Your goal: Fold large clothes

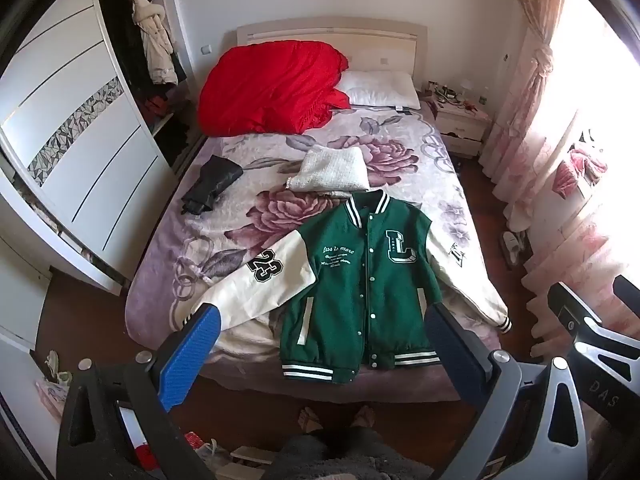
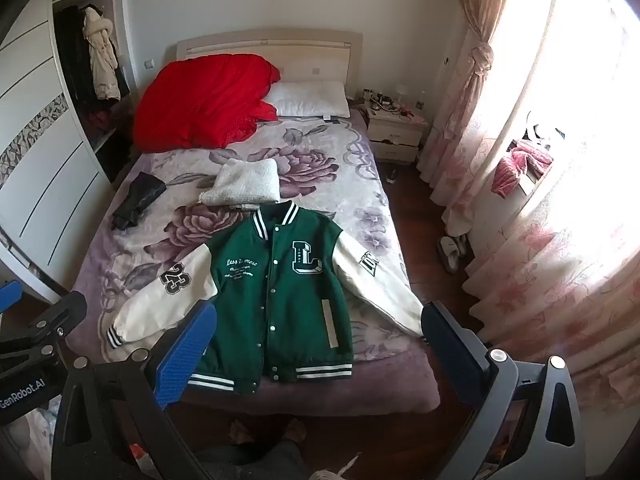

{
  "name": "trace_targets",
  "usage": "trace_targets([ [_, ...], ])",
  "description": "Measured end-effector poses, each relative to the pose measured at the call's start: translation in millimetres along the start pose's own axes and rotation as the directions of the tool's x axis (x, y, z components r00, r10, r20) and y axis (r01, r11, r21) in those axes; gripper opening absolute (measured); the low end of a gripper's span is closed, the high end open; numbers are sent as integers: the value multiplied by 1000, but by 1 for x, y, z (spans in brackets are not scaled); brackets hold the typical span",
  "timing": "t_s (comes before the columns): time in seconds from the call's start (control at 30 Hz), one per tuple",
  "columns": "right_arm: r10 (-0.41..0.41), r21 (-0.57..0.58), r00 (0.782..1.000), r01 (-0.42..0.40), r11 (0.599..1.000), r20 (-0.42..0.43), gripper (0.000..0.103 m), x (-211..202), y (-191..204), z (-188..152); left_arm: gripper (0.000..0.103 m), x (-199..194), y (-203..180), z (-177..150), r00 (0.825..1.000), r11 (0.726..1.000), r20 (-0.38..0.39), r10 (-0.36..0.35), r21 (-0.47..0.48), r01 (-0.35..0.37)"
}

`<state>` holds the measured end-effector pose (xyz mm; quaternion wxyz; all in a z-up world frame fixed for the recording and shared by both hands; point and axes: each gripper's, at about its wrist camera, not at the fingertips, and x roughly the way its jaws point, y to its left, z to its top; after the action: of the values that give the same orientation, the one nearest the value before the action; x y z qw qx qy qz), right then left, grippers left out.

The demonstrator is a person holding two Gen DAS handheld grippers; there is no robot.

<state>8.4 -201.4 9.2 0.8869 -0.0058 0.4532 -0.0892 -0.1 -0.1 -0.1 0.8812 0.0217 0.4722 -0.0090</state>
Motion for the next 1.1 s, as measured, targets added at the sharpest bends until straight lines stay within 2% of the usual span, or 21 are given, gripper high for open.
trace_targets([
  [0.53, 4, 0, 1000, -4, 1000, 0, 103, -2, 0, 0, 103, -2, 10, 3, 1000, 1000, -10, -9, -6, 9],
  [1.1, 7, -1, 1000, -7, 1000, 5, 103, -4, 0, -1, 103, -11, 1, 10, 1000, 1000, 1, -13, -21, 13],
])
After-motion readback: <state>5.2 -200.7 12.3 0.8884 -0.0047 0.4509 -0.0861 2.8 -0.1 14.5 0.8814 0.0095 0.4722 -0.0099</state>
